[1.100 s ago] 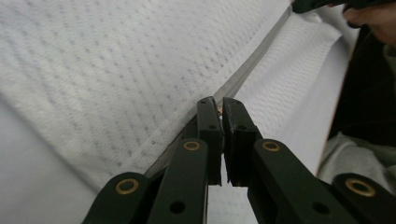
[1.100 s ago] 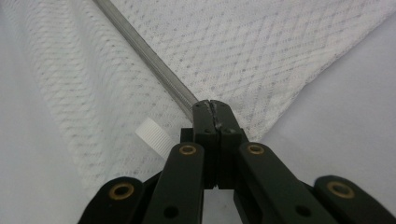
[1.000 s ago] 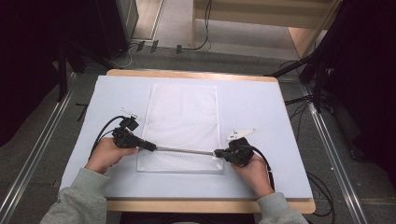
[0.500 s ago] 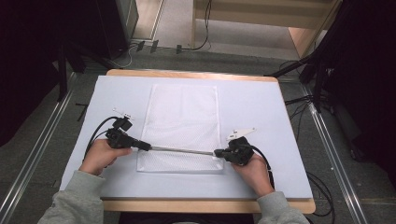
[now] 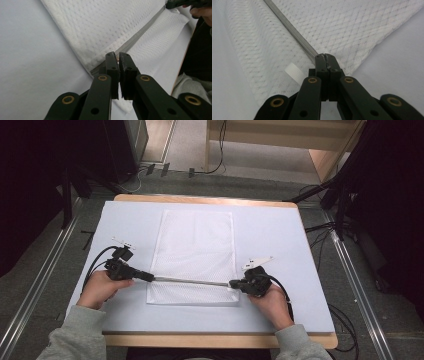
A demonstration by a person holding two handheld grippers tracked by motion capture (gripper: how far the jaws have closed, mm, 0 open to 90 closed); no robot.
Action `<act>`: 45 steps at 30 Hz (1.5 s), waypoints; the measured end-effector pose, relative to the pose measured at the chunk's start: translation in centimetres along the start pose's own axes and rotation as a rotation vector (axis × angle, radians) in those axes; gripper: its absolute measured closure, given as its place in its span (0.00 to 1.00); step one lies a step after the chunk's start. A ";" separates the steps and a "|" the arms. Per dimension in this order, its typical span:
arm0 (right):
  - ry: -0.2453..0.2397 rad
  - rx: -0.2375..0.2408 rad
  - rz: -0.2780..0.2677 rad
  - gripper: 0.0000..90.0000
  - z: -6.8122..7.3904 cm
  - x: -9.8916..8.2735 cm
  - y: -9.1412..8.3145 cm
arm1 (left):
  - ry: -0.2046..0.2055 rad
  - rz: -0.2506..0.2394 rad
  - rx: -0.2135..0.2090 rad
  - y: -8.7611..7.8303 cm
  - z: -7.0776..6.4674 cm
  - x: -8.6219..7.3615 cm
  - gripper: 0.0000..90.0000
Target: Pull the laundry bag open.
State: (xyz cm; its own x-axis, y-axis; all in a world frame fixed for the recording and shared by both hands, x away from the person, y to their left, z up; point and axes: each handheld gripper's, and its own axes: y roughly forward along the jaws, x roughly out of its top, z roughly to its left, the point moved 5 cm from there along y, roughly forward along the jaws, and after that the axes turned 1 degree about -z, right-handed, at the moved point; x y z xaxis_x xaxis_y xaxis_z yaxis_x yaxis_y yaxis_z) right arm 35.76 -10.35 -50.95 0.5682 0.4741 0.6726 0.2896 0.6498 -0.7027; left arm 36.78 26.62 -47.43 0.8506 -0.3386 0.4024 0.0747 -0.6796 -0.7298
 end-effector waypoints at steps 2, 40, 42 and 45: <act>0.001 0.003 0.002 1.00 0.0 0.0 0.0 | -0.004 0.003 0.003 -0.3 0.3 -0.2 0.98; 0.076 -0.007 -0.081 0.60 -1.7 1.2 -1.5 | 0.126 -0.198 0.107 -2.6 1.6 -0.9 0.49; 0.084 -0.018 -0.088 0.60 -2.1 1.2 -1.7 | 0.136 -0.223 0.125 -2.9 1.7 -0.8 0.46; 0.099 -0.035 -0.097 0.59 -2.6 1.1 -2.0 | 0.141 -0.266 0.158 -3.4 2.0 -0.6 0.45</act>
State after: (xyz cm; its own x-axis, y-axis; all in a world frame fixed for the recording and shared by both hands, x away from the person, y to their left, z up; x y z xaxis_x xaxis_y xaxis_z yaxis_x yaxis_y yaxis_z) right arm 37.79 -12.72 -49.44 0.6091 0.3476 0.7129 0.3728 0.6679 -0.6442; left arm 37.01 30.42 -46.27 0.7112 -0.2569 0.6544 0.3735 -0.6506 -0.6613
